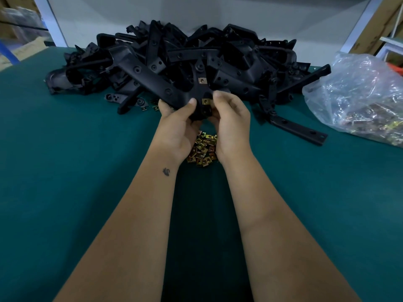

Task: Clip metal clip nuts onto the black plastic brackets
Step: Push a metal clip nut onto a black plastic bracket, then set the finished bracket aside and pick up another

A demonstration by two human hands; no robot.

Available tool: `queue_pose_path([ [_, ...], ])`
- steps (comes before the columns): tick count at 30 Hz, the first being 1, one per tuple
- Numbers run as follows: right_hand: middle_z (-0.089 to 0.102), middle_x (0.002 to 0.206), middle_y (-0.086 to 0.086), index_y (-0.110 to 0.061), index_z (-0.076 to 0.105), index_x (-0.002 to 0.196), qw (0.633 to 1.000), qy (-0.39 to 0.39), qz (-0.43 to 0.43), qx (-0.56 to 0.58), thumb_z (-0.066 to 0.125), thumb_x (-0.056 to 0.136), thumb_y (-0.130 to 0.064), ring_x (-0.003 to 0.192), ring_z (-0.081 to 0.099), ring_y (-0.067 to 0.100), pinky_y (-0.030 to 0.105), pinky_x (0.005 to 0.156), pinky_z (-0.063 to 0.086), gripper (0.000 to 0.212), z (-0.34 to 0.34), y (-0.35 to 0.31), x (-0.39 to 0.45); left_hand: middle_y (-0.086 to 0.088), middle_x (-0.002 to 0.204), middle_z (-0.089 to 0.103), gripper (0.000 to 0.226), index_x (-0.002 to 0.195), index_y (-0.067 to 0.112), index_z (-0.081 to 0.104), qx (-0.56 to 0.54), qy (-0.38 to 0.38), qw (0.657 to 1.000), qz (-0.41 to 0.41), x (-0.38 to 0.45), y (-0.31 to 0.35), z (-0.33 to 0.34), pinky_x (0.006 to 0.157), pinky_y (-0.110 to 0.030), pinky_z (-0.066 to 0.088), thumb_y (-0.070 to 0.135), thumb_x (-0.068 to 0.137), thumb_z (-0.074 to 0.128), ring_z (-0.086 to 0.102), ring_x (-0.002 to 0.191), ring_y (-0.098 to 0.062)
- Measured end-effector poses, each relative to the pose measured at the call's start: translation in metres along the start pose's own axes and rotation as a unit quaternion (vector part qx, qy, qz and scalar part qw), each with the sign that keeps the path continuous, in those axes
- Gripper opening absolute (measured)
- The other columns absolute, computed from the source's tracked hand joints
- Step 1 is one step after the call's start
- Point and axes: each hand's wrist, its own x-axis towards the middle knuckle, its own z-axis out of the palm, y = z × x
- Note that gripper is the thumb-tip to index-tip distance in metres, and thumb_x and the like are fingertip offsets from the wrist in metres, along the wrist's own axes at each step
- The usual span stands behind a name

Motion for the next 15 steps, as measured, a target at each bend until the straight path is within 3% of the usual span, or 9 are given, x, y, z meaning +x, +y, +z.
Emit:
queue_pose_path([
  [4, 0.068, 0.084, -0.005, -0.014, 0.068, 0.086, 0.977, -0.014, -0.102, -0.187, 0.068, 0.090, -0.029, 0.078, 0.062, 0.003, 0.018, 0.071, 0.050, 0.016, 0.002, 0.005, -0.006, -0.017, 0.134, 0.058, 0.040, 0.126, 0.018, 0.043, -0.014, 0.026, 1.000, -0.009, 0.001, -0.001, 0.001, 0.096, -0.043, 0.055, -0.010, 0.098, 0.045, 0.065, 0.112, -0.027],
  [7, 0.066, 0.089, -0.004, -0.015, 0.066, 0.088, 0.930, -0.026, -0.167, -0.326, 0.068, 0.088, -0.039, 0.086, 0.061, 0.011, 0.028, 0.074, 0.051, 0.024, 0.005, 0.009, -0.011, -0.011, 0.118, 0.068, 0.051, 0.129, 0.026, 0.045, -0.007, 0.022, 1.000, -0.016, 0.001, 0.000, 0.001, 0.093, -0.039, 0.057, -0.012, 0.095, 0.048, 0.071, 0.102, -0.023],
  [9, 0.064, 0.087, -0.002, -0.011, 0.064, 0.086, 0.904, -0.011, -0.198, -0.379, 0.065, 0.091, -0.041, 0.084, 0.059, 0.014, 0.031, 0.069, 0.048, 0.030, 0.005, 0.009, -0.011, -0.011, 0.118, 0.068, 0.057, 0.139, 0.024, 0.040, -0.009, 0.020, 1.000, -0.014, 0.000, 0.000, 0.001, 0.095, -0.039, 0.056, -0.013, 0.095, 0.047, 0.071, 0.100, -0.022],
  [15, 0.055, 0.076, -0.003, -0.012, 0.053, 0.076, 0.857, 0.010, -0.221, -0.465, 0.057, 0.097, -0.042, 0.070, 0.046, 0.012, 0.025, 0.053, 0.025, 0.037, 0.004, 0.010, -0.010, -0.010, 0.114, 0.066, 0.056, 0.139, 0.017, 0.037, 0.045, 0.036, 0.998, -0.008, 0.002, 0.000, 0.002, 0.084, -0.034, 0.060, -0.014, 0.094, 0.047, 0.071, 0.091, -0.018],
])
